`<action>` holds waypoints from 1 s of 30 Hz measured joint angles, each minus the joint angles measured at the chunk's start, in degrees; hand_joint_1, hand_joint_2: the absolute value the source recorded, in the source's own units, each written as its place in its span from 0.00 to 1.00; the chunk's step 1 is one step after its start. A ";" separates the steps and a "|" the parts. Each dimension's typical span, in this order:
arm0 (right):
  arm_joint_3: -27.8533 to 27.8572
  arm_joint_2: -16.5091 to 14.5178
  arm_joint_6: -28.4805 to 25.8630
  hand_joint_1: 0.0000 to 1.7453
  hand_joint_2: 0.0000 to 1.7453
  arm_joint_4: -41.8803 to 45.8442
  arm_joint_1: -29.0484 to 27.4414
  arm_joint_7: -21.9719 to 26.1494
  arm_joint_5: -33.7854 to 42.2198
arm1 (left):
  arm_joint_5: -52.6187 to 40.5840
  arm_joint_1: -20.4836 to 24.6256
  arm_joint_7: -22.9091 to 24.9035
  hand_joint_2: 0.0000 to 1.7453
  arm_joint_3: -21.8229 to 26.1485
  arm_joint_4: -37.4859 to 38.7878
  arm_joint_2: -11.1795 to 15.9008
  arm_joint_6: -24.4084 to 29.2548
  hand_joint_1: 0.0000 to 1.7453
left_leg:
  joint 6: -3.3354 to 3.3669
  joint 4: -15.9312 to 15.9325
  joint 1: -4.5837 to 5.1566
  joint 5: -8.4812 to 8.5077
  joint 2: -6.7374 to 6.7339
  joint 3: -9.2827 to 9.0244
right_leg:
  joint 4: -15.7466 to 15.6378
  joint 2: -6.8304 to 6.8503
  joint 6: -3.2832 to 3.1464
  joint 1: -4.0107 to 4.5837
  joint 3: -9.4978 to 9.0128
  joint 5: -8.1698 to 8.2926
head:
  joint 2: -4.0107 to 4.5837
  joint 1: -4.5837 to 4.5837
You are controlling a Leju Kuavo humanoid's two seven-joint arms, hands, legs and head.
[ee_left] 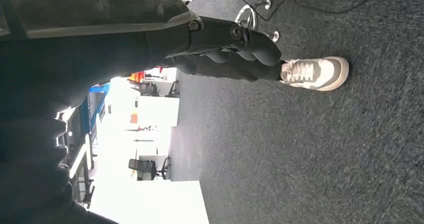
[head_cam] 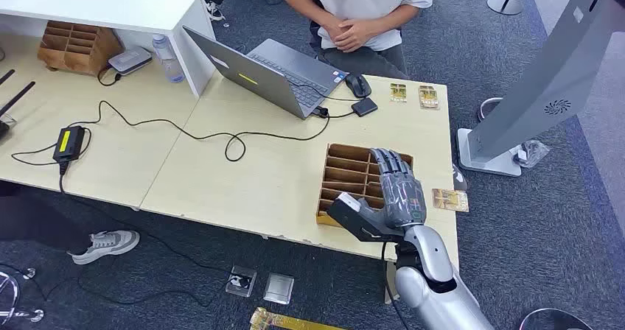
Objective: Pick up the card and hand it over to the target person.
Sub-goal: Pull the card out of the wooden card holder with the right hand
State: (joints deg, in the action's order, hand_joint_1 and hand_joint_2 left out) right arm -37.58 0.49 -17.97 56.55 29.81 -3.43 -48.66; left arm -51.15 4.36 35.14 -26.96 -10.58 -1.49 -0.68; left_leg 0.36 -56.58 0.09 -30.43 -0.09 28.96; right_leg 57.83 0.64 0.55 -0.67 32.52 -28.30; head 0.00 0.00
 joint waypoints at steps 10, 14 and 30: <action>1.01 0.23 -0.42 0.19 1.00 -4.30 1.03 0.72 0.90 | -0.23 0.04 -0.20 1.00 -0.18 0.10 0.01 0.36 0.00 | 0.00 0.05 -0.02 0.02 0.03 -0.05 | -0.08 0.03 0.00 0.02 -0.07 0.02 | 0.00 0.00; 0.86 -0.01 -0.40 0.20 1.00 -5.64 1.27 0.89 1.09 | -0.30 0.07 0.00 1.00 -0.25 0.17 0.00 0.18 0.00 | -0.01 0.09 -0.02 0.03 0.02 -0.08 | -0.09 0.01 -0.01 0.02 -0.09 0.02 | 0.00 0.00; 0.12 0.37 -1.96 0.20 1.00 -5.15 1.36 1.42 2.58 | 0.06 0.00 -0.15 1.00 0.24 0.08 0.12 0.74 0.00 | -0.02 0.05 -0.02 0.01 -0.01 -0.05 | -0.06 -0.02 -0.01 0.02 -0.05 0.02 | 0.00 0.00</action>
State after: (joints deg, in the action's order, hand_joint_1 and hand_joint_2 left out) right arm -37.47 0.87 -19.93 51.39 31.17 -2.01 -46.08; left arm -51.09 4.36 34.99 -26.72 -10.50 -1.38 0.07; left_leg 0.34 -56.52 0.07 -30.42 -0.10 28.91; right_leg 57.77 0.62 0.54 -0.65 32.47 -28.28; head 0.00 0.00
